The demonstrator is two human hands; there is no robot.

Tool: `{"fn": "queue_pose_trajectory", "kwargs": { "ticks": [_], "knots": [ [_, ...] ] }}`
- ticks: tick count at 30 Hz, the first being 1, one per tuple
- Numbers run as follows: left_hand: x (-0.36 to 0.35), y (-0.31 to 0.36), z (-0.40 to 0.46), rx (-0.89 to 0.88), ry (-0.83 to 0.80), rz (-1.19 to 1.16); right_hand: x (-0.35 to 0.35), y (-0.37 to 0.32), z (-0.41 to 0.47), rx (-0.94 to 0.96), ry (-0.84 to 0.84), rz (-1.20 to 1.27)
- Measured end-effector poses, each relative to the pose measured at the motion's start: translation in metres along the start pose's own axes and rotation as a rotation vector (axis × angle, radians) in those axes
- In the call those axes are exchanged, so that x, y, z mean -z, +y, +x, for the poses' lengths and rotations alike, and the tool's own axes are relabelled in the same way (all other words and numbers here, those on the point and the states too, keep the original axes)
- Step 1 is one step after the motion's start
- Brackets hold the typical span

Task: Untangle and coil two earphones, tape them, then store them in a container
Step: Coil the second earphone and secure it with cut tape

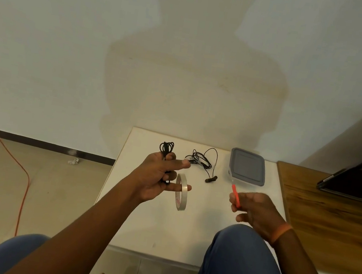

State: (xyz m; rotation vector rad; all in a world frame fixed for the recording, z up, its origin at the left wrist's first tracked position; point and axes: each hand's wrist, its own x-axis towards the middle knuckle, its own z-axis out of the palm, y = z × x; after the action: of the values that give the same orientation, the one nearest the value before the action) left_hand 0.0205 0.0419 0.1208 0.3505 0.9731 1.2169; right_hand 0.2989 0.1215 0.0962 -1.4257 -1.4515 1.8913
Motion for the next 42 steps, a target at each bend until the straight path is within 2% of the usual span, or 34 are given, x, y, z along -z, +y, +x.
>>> {"fn": "queue_pose_trajectory", "kwargs": {
  "ticks": [3,5,7,10,16,21,23,25,27,29,31,35,39,42],
  "knots": [
    [-0.002,0.002,-0.001,-0.004,-0.003,0.038,-0.023,-0.032,-0.008,0.173,-0.155,-0.428],
    [-0.003,0.005,-0.004,-0.004,-0.006,0.054,-0.037,-0.043,-0.009,0.179,-0.239,-0.671],
    [-0.003,0.008,-0.006,-0.007,-0.014,0.062,-0.052,-0.044,-0.009,0.188,-0.231,-0.866],
    [-0.002,0.012,-0.009,-0.015,-0.01,0.091,-0.054,-0.045,-0.01,0.186,-0.135,-0.884],
    [0.0,0.013,-0.008,-0.034,0.011,0.197,-0.058,-0.042,-0.014,0.096,-0.208,-1.049],
    [-0.002,0.013,-0.009,-0.035,-0.008,0.285,-0.059,-0.049,-0.016,0.135,-0.15,-1.002],
    [-0.002,0.012,-0.009,-0.024,-0.012,0.243,-0.065,-0.046,-0.016,0.156,-0.102,-0.917],
    [-0.001,0.011,-0.008,-0.005,-0.01,0.09,-0.067,-0.043,-0.018,0.087,-0.095,-0.681],
    [0.001,0.012,-0.008,-0.004,0.007,-0.056,-0.068,-0.043,-0.023,-0.017,-0.111,-0.245],
    [0.002,0.014,-0.007,-0.011,0.014,-0.146,-0.073,-0.046,-0.026,0.038,-0.007,0.009],
    [0.002,0.015,-0.007,-0.023,0.001,-0.203,-0.092,-0.047,-0.027,0.149,0.057,0.004],
    [0.0,0.016,-0.007,-0.033,0.009,-0.212,-0.13,-0.041,-0.022,0.2,0.038,-0.021],
    [0.01,0.021,-0.007,-0.061,0.06,-0.269,-0.13,-0.038,-0.019,0.253,0.124,-0.13],
    [0.013,0.023,-0.007,-0.067,0.079,-0.281,-0.128,-0.031,-0.019,0.286,0.067,-0.238]
  ]
}}
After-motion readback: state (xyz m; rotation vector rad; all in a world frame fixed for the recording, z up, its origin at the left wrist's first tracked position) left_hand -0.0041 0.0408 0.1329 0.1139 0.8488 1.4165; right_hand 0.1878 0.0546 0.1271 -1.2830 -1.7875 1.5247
